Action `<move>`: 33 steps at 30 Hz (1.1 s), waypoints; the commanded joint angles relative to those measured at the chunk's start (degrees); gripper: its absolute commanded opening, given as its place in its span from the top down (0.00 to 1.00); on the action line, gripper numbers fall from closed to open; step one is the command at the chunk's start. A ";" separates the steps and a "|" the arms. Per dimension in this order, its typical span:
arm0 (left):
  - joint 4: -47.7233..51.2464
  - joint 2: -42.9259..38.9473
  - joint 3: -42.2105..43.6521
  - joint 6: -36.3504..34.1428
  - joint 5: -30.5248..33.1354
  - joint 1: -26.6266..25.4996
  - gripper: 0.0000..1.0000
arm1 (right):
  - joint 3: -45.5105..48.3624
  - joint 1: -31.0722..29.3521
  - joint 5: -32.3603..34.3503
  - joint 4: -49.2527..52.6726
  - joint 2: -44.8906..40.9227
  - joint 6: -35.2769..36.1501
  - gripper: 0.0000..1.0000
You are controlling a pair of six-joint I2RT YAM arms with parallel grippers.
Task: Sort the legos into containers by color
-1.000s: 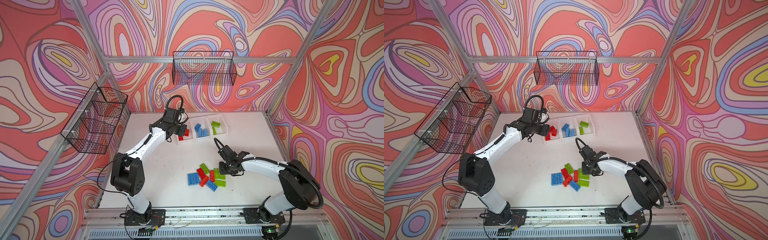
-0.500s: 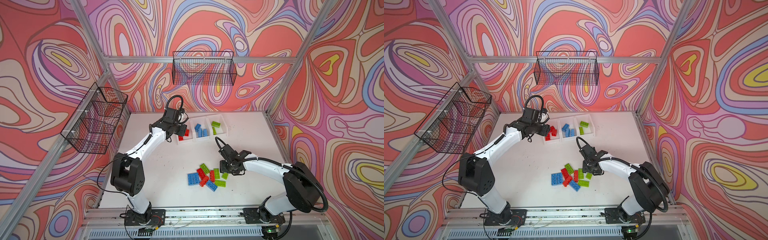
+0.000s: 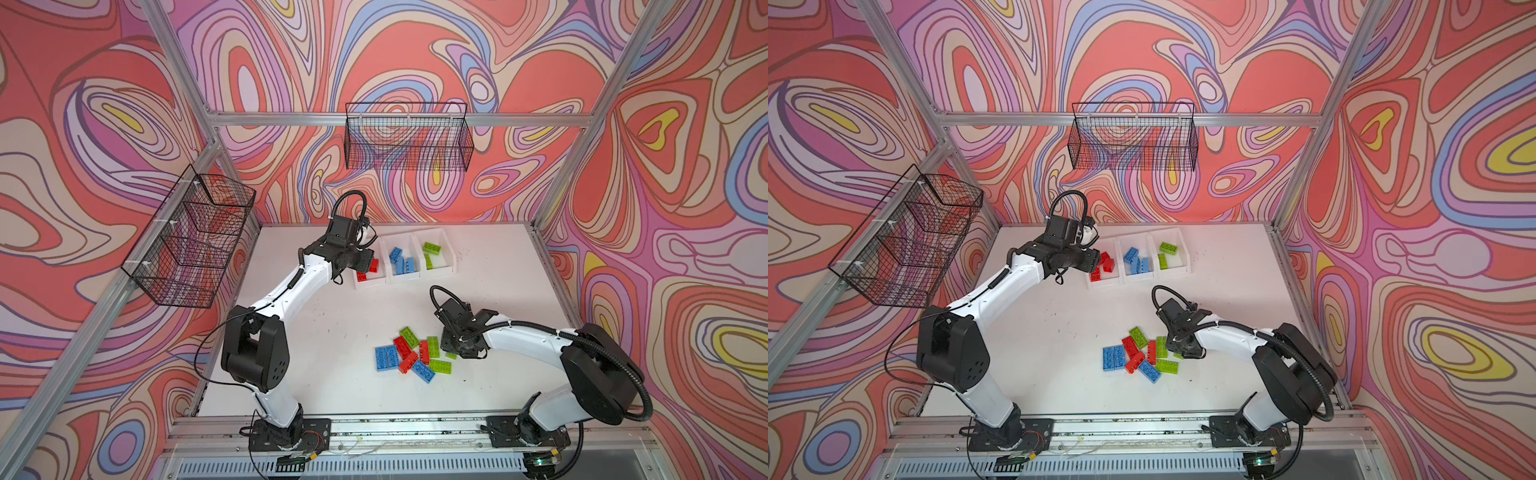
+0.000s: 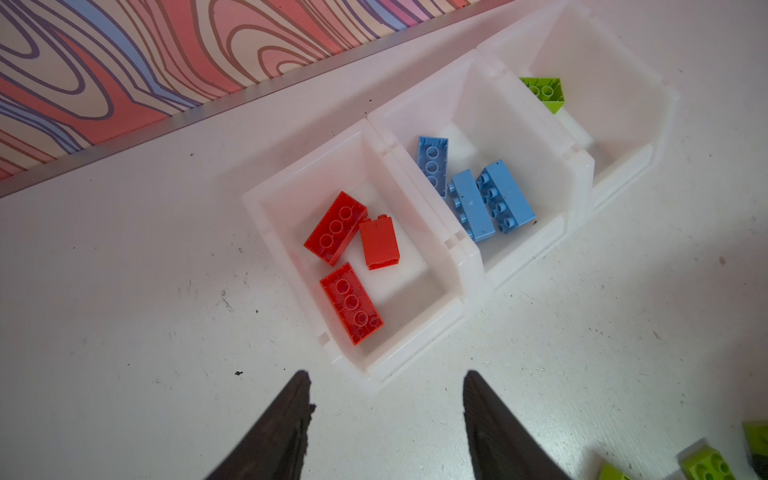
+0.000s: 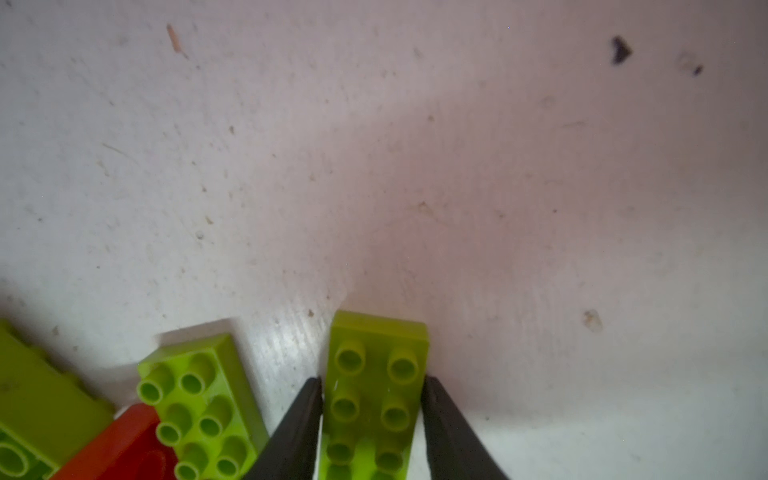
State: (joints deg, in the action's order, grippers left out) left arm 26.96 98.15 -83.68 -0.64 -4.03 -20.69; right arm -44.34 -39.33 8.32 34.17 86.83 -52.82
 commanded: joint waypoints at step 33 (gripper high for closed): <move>-2.61 -17.10 33.33 39.11 8.12 -17.58 0.39 | -64.98 20.44 -4.10 -0.22 41.01 36.21 0.76</move>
State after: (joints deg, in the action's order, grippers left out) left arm 23.16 82.15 -53.12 30.09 2.22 -37.87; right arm -106.26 -18.76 5.48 33.47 126.54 -18.59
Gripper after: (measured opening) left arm 0.606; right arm 0.317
